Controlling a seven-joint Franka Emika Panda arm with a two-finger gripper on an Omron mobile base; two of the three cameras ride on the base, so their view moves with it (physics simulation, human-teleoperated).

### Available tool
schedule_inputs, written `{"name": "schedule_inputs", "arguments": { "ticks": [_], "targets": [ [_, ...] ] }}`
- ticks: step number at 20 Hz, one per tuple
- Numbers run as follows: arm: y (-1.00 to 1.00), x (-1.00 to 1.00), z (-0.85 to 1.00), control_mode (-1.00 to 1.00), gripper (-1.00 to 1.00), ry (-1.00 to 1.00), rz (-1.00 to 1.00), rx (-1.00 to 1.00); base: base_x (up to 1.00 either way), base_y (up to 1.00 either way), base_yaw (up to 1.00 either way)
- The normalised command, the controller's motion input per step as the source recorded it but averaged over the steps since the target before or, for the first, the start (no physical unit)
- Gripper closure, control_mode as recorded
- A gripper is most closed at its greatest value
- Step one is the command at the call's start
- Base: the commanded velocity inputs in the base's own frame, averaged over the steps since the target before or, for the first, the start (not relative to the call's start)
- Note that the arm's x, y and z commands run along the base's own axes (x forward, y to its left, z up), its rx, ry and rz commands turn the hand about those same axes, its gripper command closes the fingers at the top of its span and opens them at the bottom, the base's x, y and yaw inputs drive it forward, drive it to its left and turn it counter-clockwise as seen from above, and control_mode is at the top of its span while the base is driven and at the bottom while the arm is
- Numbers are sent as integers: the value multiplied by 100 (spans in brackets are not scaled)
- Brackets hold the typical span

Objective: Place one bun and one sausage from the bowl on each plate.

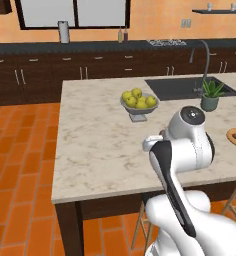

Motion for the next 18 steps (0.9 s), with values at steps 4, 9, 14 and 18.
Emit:
{"name": "schedule_inputs", "arguments": {
  "ticks": [4, 9, 14, 18],
  "targets": [
    [-42, 57, -1, -100, 100, 5, 10, 0, 0, 0, 0],
    [-79, 100, -33, -100, 100, 9, 11, -1, 0, 0, 0],
    [-11, 87, -34, -100, 100, 18, 4, -12, 0, 0, 0],
    [-11, 78, -31, -100, 100, 8, 3, -9, 0, 0, 0]
  ]
}}
